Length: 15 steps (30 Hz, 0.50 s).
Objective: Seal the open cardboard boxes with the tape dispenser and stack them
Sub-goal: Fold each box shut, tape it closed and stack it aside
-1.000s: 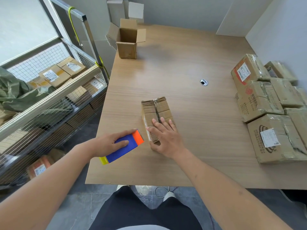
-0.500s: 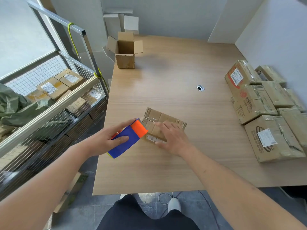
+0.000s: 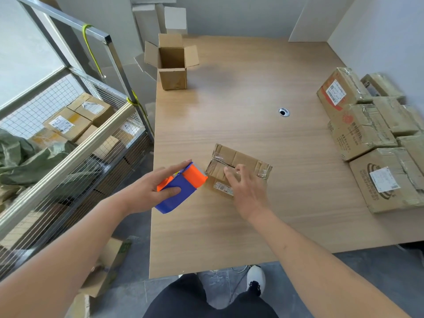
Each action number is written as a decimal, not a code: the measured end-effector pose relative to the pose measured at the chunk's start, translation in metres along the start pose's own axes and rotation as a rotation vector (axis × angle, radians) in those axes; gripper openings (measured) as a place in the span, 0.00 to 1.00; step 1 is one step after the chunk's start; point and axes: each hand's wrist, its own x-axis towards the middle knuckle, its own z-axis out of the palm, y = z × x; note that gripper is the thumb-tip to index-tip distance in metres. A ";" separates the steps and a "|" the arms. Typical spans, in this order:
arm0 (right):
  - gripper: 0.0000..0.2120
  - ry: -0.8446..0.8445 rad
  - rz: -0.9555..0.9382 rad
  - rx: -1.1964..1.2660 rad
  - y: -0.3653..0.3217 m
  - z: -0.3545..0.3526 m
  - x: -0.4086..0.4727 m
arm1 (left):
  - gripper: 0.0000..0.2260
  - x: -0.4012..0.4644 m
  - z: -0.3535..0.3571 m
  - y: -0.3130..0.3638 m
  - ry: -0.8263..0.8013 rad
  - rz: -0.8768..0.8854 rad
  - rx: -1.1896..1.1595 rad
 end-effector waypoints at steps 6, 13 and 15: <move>0.35 0.011 -0.049 0.116 0.016 -0.012 -0.005 | 0.31 0.006 -0.001 0.010 -0.020 -0.007 -0.037; 0.39 0.031 -0.115 0.103 0.061 -0.019 -0.016 | 0.31 0.005 0.015 0.028 0.049 0.014 -0.058; 0.36 0.070 -0.116 0.140 0.069 -0.013 -0.018 | 0.31 0.004 0.021 0.030 0.062 0.006 -0.068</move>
